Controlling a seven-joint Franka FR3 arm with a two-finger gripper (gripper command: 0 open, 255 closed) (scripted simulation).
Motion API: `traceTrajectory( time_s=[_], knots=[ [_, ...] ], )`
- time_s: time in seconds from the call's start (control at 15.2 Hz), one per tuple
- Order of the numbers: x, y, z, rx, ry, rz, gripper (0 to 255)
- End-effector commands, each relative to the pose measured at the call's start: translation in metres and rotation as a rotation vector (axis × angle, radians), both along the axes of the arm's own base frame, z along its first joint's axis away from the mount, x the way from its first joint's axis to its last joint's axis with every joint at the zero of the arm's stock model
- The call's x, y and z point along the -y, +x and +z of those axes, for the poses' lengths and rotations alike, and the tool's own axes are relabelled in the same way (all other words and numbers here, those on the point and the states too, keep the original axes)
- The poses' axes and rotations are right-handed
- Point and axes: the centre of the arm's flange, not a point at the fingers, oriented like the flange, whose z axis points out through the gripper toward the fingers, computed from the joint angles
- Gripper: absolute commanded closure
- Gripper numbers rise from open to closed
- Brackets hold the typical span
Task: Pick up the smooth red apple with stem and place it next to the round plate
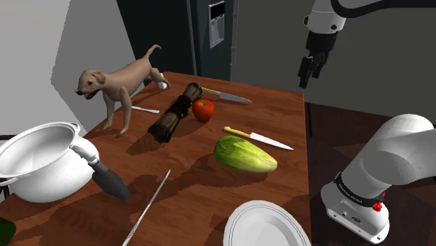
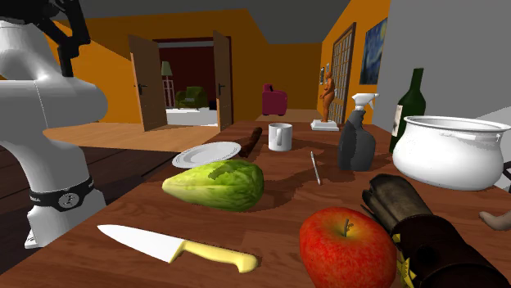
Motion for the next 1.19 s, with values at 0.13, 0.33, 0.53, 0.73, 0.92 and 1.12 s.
traceTrajectory(
  time_s=[0.13, 0.33, 0.53, 0.73, 0.92, 1.12],
  knots=[
    [-0.018, 0.016, -0.008, 0.007, 0.003, -0.03, 0],
    [-0.043, 0.041, -0.02, 0.017, 0.007, -0.076, 0],
    [-0.068, 0.067, -0.032, 0.027, 0.012, -0.121, 0],
    [-0.091, 0.095, -0.044, 0.037, 0.016, -0.167, 0],
    [-0.113, 0.123, -0.055, 0.048, 0.021, -0.212, 0],
    [-0.134, 0.153, -0.065, 0.058, 0.025, -0.258, 0]
  ],
)
